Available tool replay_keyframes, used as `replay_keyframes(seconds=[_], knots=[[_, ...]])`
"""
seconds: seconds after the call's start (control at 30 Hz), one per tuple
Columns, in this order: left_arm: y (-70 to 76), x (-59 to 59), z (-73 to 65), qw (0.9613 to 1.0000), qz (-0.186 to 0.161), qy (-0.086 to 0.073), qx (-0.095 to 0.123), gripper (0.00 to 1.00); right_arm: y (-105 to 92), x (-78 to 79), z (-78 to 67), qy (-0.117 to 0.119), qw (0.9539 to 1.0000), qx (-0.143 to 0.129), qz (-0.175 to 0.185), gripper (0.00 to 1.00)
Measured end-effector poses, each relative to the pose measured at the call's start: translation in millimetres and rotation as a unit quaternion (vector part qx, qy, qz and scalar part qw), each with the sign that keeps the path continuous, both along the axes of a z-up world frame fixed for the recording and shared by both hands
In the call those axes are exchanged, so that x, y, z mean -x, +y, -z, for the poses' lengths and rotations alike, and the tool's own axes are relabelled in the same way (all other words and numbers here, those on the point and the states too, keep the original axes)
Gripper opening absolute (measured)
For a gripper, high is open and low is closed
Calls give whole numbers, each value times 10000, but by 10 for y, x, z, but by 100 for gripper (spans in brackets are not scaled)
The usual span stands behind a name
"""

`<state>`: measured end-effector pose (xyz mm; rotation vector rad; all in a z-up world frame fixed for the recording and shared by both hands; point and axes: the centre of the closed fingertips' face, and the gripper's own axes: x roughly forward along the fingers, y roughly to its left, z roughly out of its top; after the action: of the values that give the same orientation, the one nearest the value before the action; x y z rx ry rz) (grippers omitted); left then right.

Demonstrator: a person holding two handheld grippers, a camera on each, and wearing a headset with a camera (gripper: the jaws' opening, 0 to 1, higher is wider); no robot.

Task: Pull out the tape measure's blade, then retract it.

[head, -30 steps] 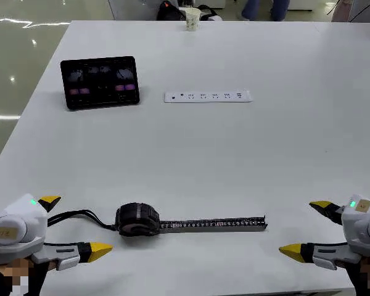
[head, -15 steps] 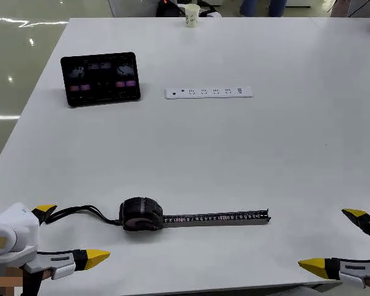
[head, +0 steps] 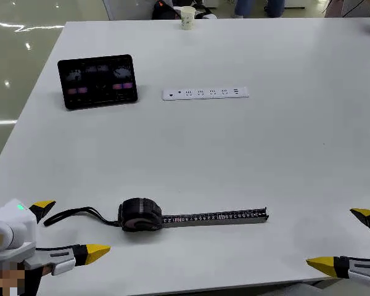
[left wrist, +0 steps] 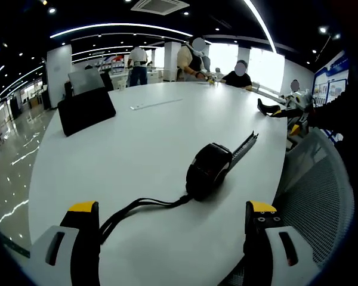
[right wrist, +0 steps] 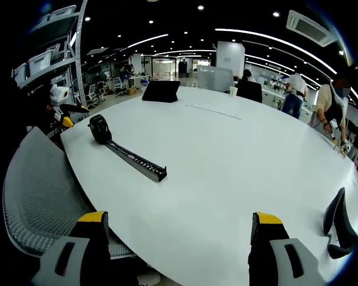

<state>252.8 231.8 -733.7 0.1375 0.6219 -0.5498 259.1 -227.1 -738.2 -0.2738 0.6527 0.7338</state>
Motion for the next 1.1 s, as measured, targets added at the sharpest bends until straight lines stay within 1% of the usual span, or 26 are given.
replay_keyframes(seconds=[0.07, 0.2, 0.27, 0.3, 0.33, 0.37, 0.4, 0.6, 0.67, 0.73, 0.77, 0.8, 0.87, 0.9, 0.93, 0.97, 1.0, 1.03, 1.1], knots=[[-5, 1, 6, 10000, 13, 1, -24, 99, -14, -6, 16, 27, 10000, -16, 17, 99], [-28, 14, 11, 10000, -3, 32, -25, 99, -8, 12, 38, 67, 9999, 51, -69, 99], [-41, 13, 6, 10000, -18, 34, -1, 99, -8, 24, 55, 53, 9997, 160, -159, 99], [-52, 9, 3, 10000, -27, 36, 13, 99, -30, 2, 61, -18, 9993, 319, -187, 99], [-58, 1, -2, 10000, -29, 9, -2, 99, -8, 8, 50, -30, 9993, 282, -236, 99], [-41, -22, 4, 9999, -99, -13, -112, 99, 0, -1, 43, -11, 9994, 240, -245, 99], [-48, -26, 5, 9999, -84, -10, -137, 99, 5, -6, 42, 7, 9994, 231, -258, 99], [-122, -54, -21, 9999, -34, 62, -157, 99, 18, -78, 29, 48, 9991, 251, -332, 99], [-145, -95, -61, 9998, -104, 6, -146, 99, 44, -105, 13, 72, 9989, 251, -389, 99], [-210, -131, -115, 9998, -169, 1, 59, 99, 66, -123, 11, 117, 9979, 345, -530, 99], [-230, -150, -123, 9998, -181, 3, 39, 99, 63, -106, 54, 263, 9961, 506, -672, 99], [-252, -161, -131, 9998, -186, -15, 34, 99, 80, -83, 78, 393, 9949, 551, -741, 99], [-321, -178, -151, 9998, -158, -28, 131, 99, 161, -34, 99, 652, 9929, 443, -887, 99], [-353, -190, -136, 9998, -174, 17, 127, 99, 194, -11, 110, 780, 9907, 465, -1009, 99], [-376, -194, -135, 9998, -169, 26, 132, 99, 209, -13, 114, 791, 9896, 517, -1084, 99], [-449, -191, -165, 9992, -197, 56, 339, 99, 239, -6, 112, 816, 9873, 600, -1223, 99], [-479, -192, -183, 9989, -207, 66, 427, 99, 254, -5, 112, 828, 9862, 636, -1287, 99], [-497, -210, -191, 9984, -299, 78, 480, 99, 277, -18, 111, 839, 9850, 664, -1353, 99], [-551, -226, -198, 9978, -341, 97, 567, 99, 300, -40, 116, 888, 9823, 729, -1480, 99]])
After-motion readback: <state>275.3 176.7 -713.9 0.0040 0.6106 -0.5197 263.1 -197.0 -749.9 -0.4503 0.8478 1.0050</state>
